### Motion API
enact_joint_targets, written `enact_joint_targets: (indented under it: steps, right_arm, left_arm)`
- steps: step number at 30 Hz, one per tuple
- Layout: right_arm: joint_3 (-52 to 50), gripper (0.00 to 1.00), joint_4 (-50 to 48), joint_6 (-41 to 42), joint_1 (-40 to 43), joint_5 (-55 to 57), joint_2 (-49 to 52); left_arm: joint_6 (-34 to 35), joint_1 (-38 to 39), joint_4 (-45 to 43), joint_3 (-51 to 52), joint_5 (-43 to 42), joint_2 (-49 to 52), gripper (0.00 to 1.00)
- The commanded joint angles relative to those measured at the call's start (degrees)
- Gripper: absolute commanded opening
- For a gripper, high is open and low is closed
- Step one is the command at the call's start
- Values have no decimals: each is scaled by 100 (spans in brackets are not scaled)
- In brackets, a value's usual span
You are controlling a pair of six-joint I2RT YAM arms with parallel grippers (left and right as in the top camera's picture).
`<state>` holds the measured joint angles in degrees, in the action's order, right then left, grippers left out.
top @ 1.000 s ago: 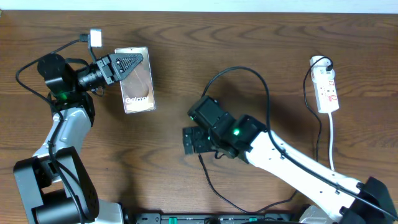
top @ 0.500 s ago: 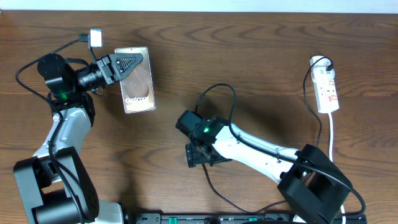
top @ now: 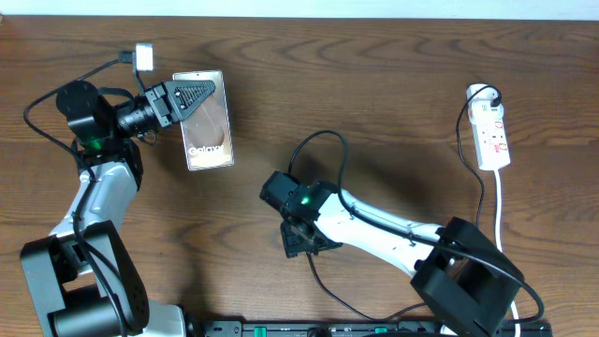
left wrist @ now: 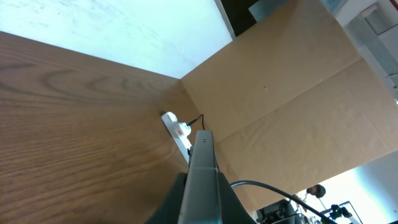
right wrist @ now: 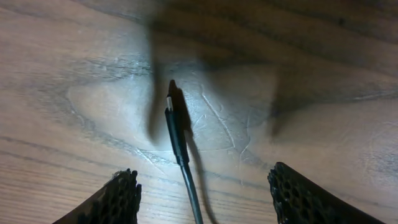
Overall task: Plug charger to phone and switch on socket
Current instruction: 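Lower the right gripper and close it on the black cable's plug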
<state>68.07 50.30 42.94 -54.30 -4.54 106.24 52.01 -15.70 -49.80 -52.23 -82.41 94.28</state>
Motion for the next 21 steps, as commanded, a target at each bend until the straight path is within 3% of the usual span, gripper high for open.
enact_joint_targets:
  steps: [1,14,21]
  right_arm:
    - [50,67,13,-85,-83,-13,85]
    - [702,52,560,-446,-192,-181,1038]
    - [1172,53,938,-485,-411,122,1325]
  left_arm:
    - [-96,-13,-44,-153,-50,-105,7]
    - [-98,-13,-44,-153,-50,-105,8]
    - [-101,-13,-46,-153,-50,-105,8]
